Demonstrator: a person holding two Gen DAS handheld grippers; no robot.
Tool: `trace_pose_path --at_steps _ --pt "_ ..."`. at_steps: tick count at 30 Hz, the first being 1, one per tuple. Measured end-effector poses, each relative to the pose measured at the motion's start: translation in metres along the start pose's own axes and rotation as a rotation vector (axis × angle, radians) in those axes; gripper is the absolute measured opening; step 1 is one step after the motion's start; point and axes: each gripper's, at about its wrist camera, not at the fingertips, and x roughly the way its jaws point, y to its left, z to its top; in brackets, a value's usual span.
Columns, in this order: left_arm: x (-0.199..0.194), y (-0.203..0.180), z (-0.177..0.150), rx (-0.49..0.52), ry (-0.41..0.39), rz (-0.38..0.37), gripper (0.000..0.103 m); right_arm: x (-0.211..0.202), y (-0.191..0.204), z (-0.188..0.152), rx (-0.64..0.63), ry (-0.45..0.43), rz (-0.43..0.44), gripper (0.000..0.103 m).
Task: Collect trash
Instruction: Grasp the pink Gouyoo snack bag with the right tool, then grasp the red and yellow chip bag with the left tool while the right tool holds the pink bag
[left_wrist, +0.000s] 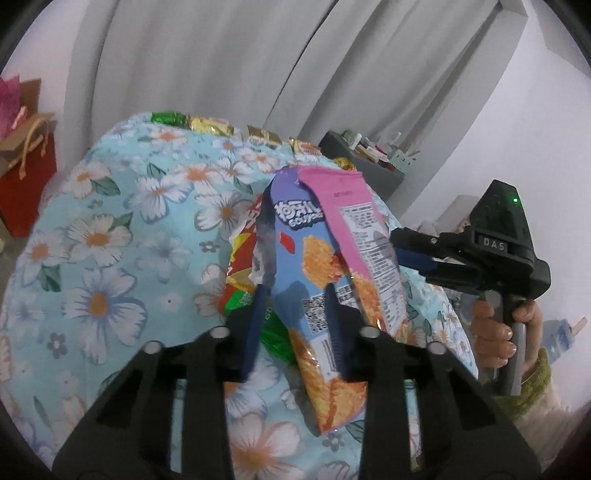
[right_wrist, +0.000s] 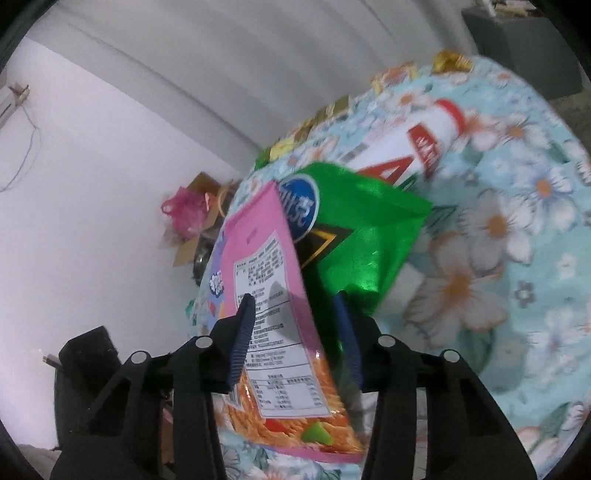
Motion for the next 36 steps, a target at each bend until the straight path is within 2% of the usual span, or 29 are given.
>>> trace_pose_path --at_steps 7,17,22,25,27,29,36 --pt "0.013 0.011 -0.001 -0.021 0.027 -0.03 0.017 0.02 -0.001 -0.009 0.037 0.069 0.04 0.033" --pt "0.016 0.014 -0.003 -0.042 0.036 -0.035 0.017 0.015 0.019 -0.014 -0.018 0.06 0.081 0.014" --pt "0.017 0.013 -0.004 -0.036 0.034 -0.035 0.017 0.011 0.031 -0.015 -0.038 0.057 0.155 0.013" --pt "0.02 0.011 -0.005 -0.031 0.038 -0.035 0.017 0.017 0.037 -0.019 -0.048 0.078 0.145 0.013" --pt "0.02 0.011 -0.005 -0.03 0.04 -0.032 0.017 0.019 0.042 -0.021 -0.063 0.072 0.114 0.013" --pt "0.019 0.011 -0.005 -0.031 0.037 -0.031 0.017 0.018 0.044 -0.023 -0.066 0.058 0.115 0.008" --pt "-0.006 0.013 0.001 -0.055 -0.031 -0.045 0.017 -0.002 0.047 -0.024 -0.056 -0.001 0.18 0.003"
